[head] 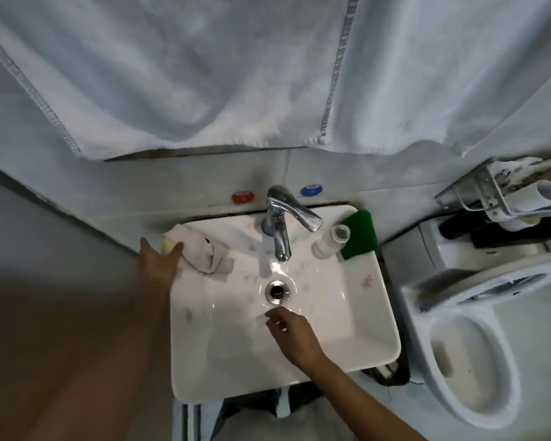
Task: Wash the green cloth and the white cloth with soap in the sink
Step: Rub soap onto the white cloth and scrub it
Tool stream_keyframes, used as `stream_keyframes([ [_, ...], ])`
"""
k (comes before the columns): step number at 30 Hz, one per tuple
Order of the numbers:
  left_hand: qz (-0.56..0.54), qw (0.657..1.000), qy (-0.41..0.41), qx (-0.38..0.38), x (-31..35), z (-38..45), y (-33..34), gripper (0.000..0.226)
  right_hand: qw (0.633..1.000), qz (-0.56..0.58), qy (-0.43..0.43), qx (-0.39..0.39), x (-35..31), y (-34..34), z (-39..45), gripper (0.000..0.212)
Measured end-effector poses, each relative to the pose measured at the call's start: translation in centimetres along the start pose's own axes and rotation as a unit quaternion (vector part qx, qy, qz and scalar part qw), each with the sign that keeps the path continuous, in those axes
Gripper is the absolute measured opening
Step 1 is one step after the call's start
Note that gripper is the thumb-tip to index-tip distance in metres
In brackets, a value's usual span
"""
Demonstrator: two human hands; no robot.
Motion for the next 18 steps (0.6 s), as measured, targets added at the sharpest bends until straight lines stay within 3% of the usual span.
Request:
stream_keyframes([
  [2,-0.015,0.999,-0.005,-0.052,-0.2,1.4,0.5,0.099,1.000,-0.004,0.012,-0.007,0.4,0.0,-0.3,0.023],
  [6,-0.016,0.996,0.019,-0.082,0.3,1.6,1.4,0.073,0.999,-0.014,0.037,-0.011,1.6,-0.3,-0.5,0.022],
  [11,0.120,0.984,0.134,-0.014,0.6,-0.5,0.4,0.042,0.999,-0.003,0.040,-0.023,1.7,-0.4,0.0,0.020],
  [14,0.121,0.977,0.174,0.037,1.5,-2.8,-0.1,0.030,0.999,0.017,0.028,-0.017,0.8,-0.9,0.7,0.019],
  [18,0.084,0.985,0.141,-0.059,3.2,-6.7,-0.3,0.040,0.999,0.050,-0.010,0.020,-1.3,-2.4,1.8,0.019],
])
Point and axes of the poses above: each hand's wrist, its own z-axis towards the middle knuckle, its own y-axis out of the palm, x = y × z, the point moved 1 cm from there along z, towards the middle knuckle, and after that the axes turned 12 degrees about -z, right-handed, at the moved point
